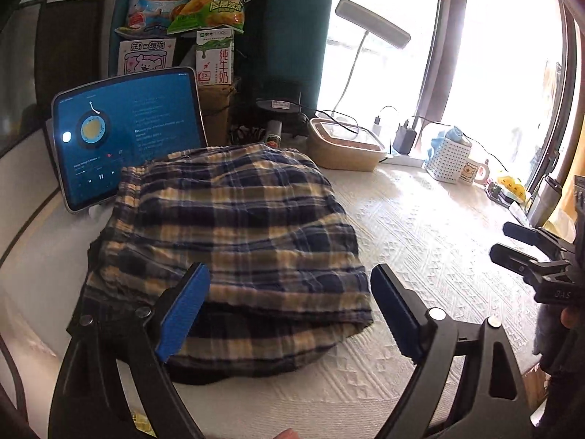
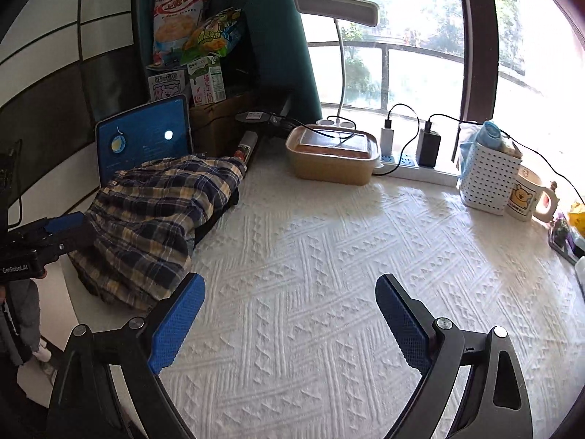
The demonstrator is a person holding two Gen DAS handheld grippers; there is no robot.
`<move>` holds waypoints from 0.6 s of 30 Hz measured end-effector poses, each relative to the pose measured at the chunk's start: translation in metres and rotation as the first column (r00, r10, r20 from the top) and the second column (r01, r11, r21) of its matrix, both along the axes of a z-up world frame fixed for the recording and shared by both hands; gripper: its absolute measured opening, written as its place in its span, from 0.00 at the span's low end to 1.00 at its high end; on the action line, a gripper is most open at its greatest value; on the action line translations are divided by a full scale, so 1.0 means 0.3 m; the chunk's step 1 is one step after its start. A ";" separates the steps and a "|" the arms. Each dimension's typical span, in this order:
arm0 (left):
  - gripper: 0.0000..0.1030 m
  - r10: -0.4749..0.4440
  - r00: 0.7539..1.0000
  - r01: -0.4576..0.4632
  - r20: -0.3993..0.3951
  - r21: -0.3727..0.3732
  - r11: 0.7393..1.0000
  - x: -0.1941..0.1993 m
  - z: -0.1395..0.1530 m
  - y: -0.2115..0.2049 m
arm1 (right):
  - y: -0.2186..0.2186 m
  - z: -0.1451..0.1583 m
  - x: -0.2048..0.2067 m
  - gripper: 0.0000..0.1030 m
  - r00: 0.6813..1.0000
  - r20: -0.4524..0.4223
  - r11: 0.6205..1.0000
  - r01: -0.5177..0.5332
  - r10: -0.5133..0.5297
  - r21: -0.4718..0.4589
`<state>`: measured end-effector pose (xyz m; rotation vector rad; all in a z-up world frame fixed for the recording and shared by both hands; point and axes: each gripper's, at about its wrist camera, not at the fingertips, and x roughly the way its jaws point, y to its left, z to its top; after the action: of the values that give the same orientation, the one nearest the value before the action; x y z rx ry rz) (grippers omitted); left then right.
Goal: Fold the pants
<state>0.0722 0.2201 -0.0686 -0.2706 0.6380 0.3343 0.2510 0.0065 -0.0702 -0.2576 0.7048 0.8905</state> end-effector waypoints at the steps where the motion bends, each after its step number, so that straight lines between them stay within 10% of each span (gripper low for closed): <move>1: 0.87 0.001 1.000 -0.001 0.002 0.003 1.000 -0.001 -0.006 -0.018 | -0.026 0.003 -0.008 0.93 1.000 0.006 1.000 0.007 -0.007 0.000; 18: 0.87 -0.128 0.987 0.128 0.092 0.008 0.992 -0.017 0.048 -0.363 | -0.413 0.075 -0.150 0.93 0.986 0.052 0.986 0.158 -0.161 0.055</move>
<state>0.0671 0.1111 -0.0542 -0.2399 0.5612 0.1977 0.2061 -0.1174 -0.0477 -0.1778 0.6410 0.7441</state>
